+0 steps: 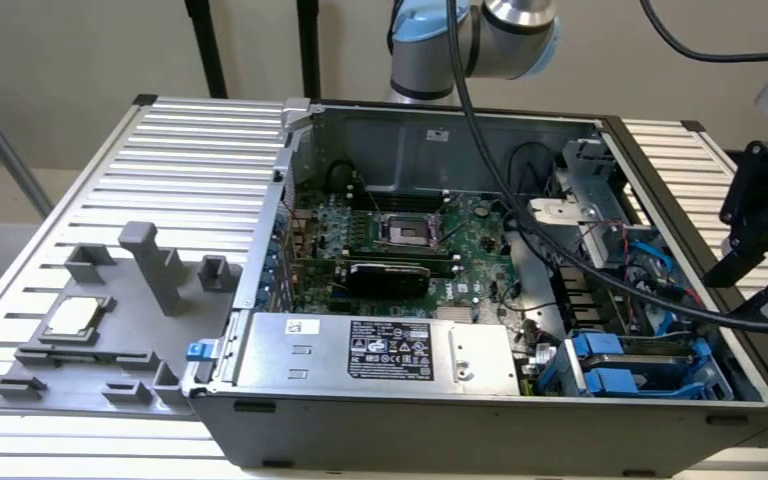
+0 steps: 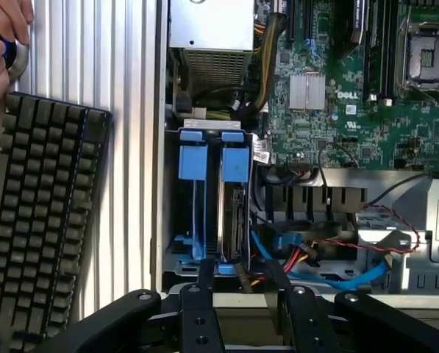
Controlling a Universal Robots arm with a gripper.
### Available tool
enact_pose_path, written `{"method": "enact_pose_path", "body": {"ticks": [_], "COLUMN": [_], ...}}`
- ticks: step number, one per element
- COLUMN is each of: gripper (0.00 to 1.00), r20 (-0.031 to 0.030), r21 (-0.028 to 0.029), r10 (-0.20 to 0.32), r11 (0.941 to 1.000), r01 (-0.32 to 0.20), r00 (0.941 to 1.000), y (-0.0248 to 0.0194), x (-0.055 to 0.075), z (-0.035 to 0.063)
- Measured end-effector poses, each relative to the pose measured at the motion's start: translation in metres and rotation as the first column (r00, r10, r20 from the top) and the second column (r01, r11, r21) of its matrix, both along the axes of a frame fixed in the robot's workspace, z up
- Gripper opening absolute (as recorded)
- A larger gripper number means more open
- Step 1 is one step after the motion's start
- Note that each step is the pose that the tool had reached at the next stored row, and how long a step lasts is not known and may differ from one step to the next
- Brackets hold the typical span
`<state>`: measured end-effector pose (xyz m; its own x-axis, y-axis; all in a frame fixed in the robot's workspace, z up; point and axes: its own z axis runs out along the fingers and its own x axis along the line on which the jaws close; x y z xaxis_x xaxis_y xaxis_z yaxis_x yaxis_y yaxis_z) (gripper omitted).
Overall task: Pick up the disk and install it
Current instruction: 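Insert the disk into the insertion slot, then insert the first disk wire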
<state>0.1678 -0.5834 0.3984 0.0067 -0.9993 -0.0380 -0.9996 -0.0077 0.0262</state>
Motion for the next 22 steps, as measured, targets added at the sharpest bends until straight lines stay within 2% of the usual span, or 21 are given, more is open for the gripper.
{"method": "enact_pose_path", "body": {"ticks": [8, 13, 17, 20, 22], "gripper": [0.41, 0.41, 0.41, 0.41, 0.41], "r20": [0.0, -0.0001, -0.0002, -0.0003, -0.0003], "r21": [-0.0006, -0.0036, -0.014, -0.0228, -0.0266], "r10": [0.007, 0.011, 0.014, 0.016, 0.018], "r11": [1.0, 0.9999, 0.9998, 0.9996, 0.9995], "r01": [-0.007, -0.011, -0.014, -0.016, -0.018], "r00": [1.0, 0.9999, 0.9999, 0.9999, 0.9998], "y": [0.0013, 0.0071, 0.0113, 0.0131, 0.0137], "x": [0.0, 0.0, 0.0, -0.001, -0.003], "z": [-0.0144, -0.0236, -0.029, -0.0318, -0.0334]}}
